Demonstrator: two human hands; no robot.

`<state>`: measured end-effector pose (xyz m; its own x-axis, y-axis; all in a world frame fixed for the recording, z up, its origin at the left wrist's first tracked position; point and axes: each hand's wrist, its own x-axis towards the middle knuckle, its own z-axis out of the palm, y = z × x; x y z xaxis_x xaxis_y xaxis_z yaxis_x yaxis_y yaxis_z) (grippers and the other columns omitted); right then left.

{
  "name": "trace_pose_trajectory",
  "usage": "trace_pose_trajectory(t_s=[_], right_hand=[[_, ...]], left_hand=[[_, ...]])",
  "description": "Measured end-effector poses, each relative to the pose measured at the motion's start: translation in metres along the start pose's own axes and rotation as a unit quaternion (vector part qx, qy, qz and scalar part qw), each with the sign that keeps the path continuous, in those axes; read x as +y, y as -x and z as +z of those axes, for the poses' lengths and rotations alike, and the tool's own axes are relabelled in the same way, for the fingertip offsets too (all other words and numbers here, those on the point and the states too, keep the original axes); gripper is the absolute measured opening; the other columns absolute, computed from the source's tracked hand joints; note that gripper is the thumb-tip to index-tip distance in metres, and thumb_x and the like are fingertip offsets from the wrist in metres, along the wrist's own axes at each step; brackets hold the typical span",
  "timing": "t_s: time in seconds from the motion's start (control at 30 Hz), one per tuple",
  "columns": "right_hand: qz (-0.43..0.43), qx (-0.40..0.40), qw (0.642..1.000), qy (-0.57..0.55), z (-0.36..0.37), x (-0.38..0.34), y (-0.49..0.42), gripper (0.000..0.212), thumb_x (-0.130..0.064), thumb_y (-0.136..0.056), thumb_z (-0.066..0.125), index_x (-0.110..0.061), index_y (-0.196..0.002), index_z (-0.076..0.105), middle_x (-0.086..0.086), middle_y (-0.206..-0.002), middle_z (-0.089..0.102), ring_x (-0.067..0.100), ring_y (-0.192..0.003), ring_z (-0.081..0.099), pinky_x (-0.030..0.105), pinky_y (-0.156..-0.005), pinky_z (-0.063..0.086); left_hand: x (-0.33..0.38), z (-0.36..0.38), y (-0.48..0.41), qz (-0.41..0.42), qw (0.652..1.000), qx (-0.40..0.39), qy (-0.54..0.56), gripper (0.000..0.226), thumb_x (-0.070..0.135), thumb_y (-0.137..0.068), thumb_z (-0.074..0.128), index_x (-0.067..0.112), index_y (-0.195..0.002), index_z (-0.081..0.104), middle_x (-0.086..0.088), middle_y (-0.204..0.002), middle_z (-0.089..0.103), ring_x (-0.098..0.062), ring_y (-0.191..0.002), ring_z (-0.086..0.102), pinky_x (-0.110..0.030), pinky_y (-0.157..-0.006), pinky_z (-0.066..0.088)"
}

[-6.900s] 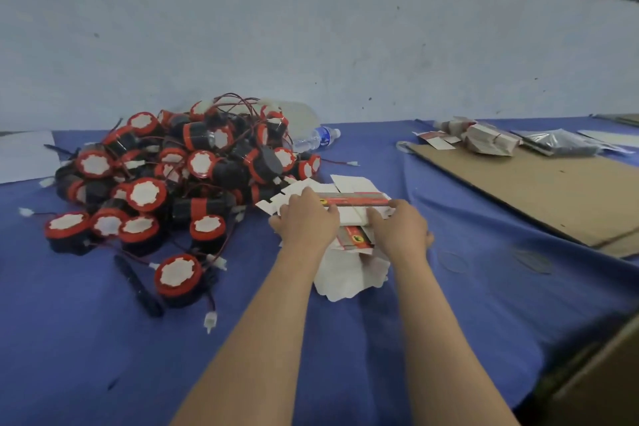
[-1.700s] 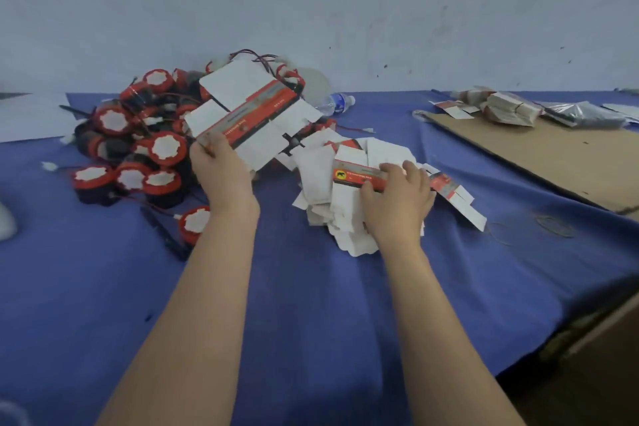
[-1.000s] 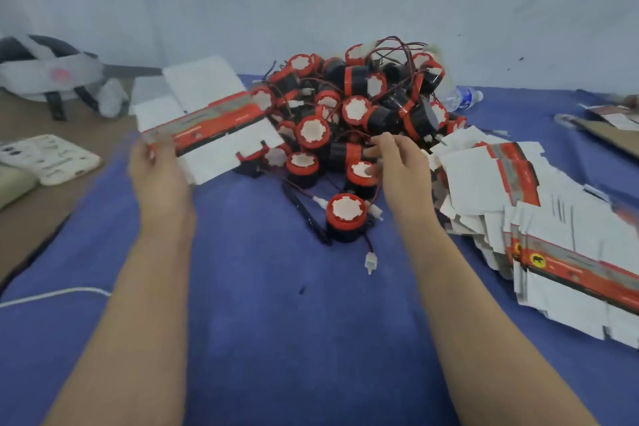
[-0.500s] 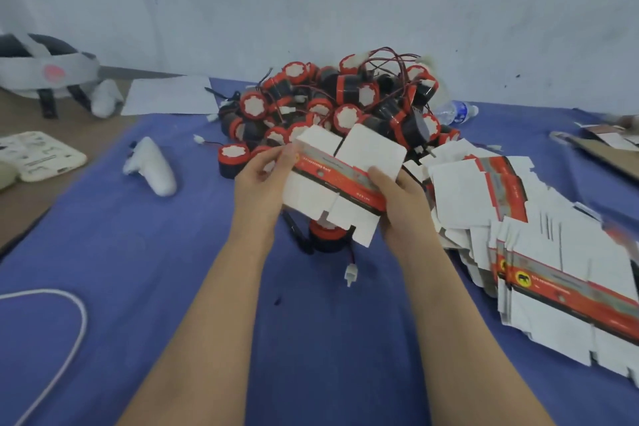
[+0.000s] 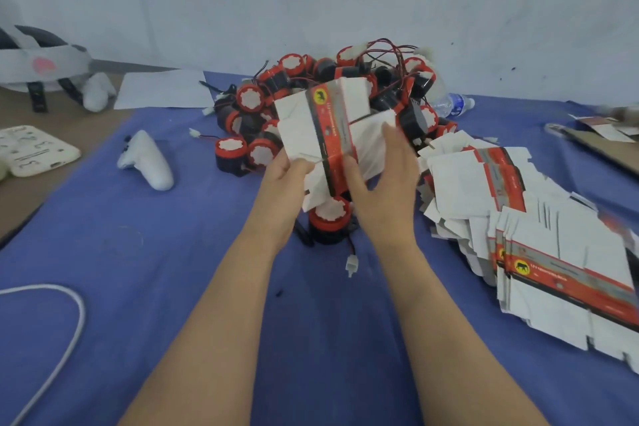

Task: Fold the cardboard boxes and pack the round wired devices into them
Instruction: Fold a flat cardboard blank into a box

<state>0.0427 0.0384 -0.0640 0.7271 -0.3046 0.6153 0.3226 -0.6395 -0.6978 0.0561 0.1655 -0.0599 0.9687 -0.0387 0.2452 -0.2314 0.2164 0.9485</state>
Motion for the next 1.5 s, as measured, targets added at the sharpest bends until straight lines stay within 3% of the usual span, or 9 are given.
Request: trace_pose_trajectory(t_s=[0.1,0.23,0.47,0.63,0.8,1.1,1.27,1.4,1.5], right_hand=[[0.019,-0.064,0.992,-0.105,0.006,-0.004,0.004,0.072,-0.040,-0.088,0.062,-0.018,-0.148,0.029,-0.008,-0.144,0.037,-0.002,-0.129,0.033,0.014,-0.104,0.030],[0.055,-0.053,0.981,-0.180,0.008,-0.006,0.004,0.103,-0.058,-0.071,0.069,-0.024,-0.151,0.013,-0.004,-0.154,0.023,0.011,-0.142,0.026,0.041,-0.112,0.036],[0.039,-0.045,0.975,-0.214,0.005,-0.006,0.001,0.122,-0.051,-0.064,0.077,-0.025,-0.152,-0.003,0.005,-0.152,0.021,0.027,-0.140,0.031,0.049,-0.107,0.039],[-0.050,0.001,0.991,-0.128,-0.002,-0.005,0.001,0.106,-0.043,-0.077,0.073,-0.015,-0.151,0.004,0.009,-0.158,0.011,0.024,-0.147,0.013,0.050,-0.115,0.026],[-0.016,-0.055,0.986,-0.159,-0.005,-0.009,0.000,0.067,-0.046,-0.089,0.054,-0.026,-0.147,0.027,0.002,-0.158,0.018,0.011,-0.146,0.014,0.041,-0.114,0.031],[0.024,-0.065,0.979,-0.192,-0.008,-0.012,-0.001,0.067,-0.041,-0.087,0.053,-0.025,-0.148,0.028,0.002,-0.156,0.024,0.018,-0.145,0.023,0.047,-0.111,0.033],[0.039,-0.082,0.977,-0.194,-0.008,-0.015,0.000,0.074,-0.044,-0.083,0.055,-0.024,-0.148,0.025,0.006,-0.154,0.028,0.025,-0.143,0.027,0.049,-0.112,0.032],[0.052,-0.102,0.972,-0.205,-0.010,-0.015,0.000,0.076,-0.029,-0.081,0.049,-0.026,-0.150,0.018,0.005,-0.155,0.026,0.023,-0.142,0.026,0.052,-0.114,0.028],[0.051,-0.110,0.977,-0.178,-0.008,-0.017,0.000,0.078,-0.016,-0.080,0.045,-0.027,-0.151,0.014,0.000,-0.138,0.044,0.017,-0.108,0.038,0.053,-0.107,0.037]], left_hand=[[0.005,0.003,0.004,0.041,0.998,-0.012,-0.041,0.039,0.012,-0.096,0.045,0.045,-0.092,0.065,0.032,-0.093,0.068,0.012,-0.093,0.062,-0.009,-0.071,0.050],[0.011,0.007,0.008,0.066,0.994,-0.054,-0.061,0.037,0.006,-0.100,0.039,0.034,-0.105,0.063,0.029,-0.093,0.070,0.009,-0.094,0.063,-0.007,-0.071,0.049],[0.011,0.010,0.008,0.080,0.981,-0.110,-0.141,0.045,0.003,-0.101,0.039,0.044,-0.115,0.054,0.034,-0.099,0.064,0.016,-0.099,0.058,-0.006,-0.080,0.045],[0.008,0.013,0.011,0.143,0.961,-0.053,-0.232,0.046,-0.003,-0.097,0.039,0.023,-0.130,0.059,0.018,-0.115,0.061,0.018,-0.097,0.055,-0.006,-0.085,0.043],[0.001,0.010,0.005,0.204,0.906,-0.007,-0.370,0.047,-0.007,-0.091,0.044,0.018,-0.126,0.063,0.003,-0.135,0.057,-0.018,-0.132,0.045,-0.047,-0.113,0.030],[-0.001,0.007,0.005,0.167,0.927,0.087,-0.326,0.034,0.007,-0.095,0.053,0.016,-0.126,0.063,0.008,-0.122,0.063,-0.006,-0.114,0.054,-0.006,-0.090,0.040],[-0.001,0.007,0.004,0.214,0.897,0.086,-0.376,0.030,0.004,-0.095,0.053,0.011,-0.121,0.066,-0.003,-0.130,0.060,-0.015,-0.125,0.051,-0.021,-0.106,0.037],[-0.002,0.006,0.007,0.230,0.902,0.096,-0.353,0.032,0.006,-0.095,0.050,0.011,-0.122,0.065,-0.002,-0.129,0.061,-0.003,-0.118,0.048,0.002,-0.095,0.030],[0.001,0.008,0.009,0.248,0.899,0.121,-0.339,0.032,0.006,-0.094,0.048,0.010,-0.120,0.066,-0.005,-0.129,0.060,-0.012,-0.123,0.050,-0.010,-0.099,0.038]])
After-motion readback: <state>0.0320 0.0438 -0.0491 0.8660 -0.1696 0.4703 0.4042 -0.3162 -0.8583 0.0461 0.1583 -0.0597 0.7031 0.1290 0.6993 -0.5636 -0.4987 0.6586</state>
